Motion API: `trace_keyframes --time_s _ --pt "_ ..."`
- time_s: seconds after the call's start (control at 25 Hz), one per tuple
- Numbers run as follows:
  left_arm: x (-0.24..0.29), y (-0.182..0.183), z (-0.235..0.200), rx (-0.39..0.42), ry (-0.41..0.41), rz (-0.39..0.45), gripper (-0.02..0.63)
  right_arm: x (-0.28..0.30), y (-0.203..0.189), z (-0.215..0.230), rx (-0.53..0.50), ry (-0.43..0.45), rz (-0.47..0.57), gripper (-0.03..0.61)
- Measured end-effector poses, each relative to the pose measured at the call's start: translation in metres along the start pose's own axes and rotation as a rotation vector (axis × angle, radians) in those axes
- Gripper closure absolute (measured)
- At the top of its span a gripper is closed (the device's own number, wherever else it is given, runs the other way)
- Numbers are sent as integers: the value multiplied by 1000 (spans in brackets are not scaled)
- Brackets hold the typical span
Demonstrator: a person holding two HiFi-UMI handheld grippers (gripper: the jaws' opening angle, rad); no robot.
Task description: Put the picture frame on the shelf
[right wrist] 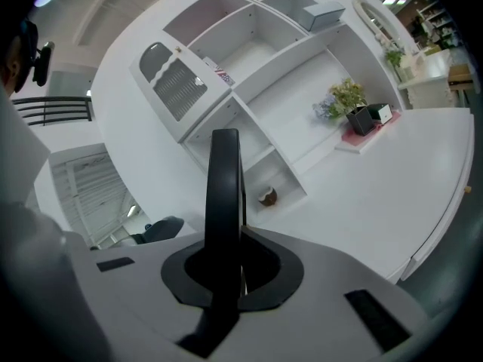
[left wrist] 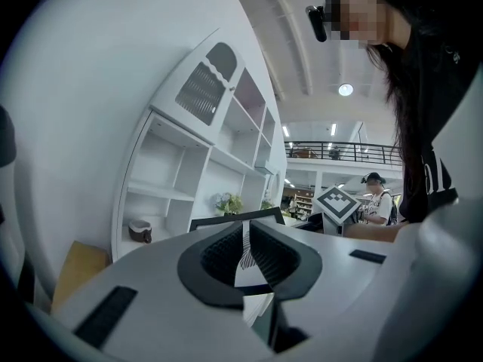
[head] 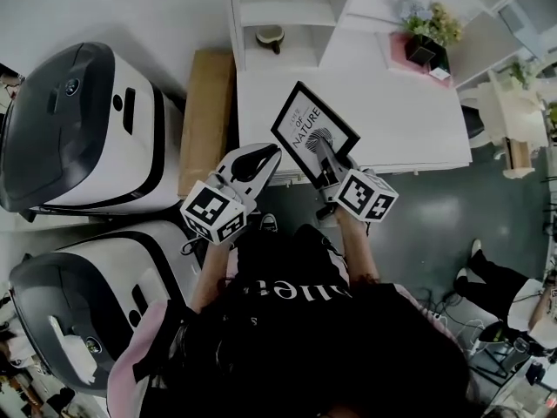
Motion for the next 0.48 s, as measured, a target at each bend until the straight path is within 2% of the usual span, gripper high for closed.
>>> trace_keyframes --time_s 0.48 --pt "41 2 -17 -26 54 9 575 37 41 53 -39 -35 -37 526"
Point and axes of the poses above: the fingertips, and each gripper's own axes: x forward along the fingers, z to its right, y out of its top, the point moved 8 cm from there along -x, backward along the fingers, and after that the axes turned 15 degrees about y, right-handed, at the moved point
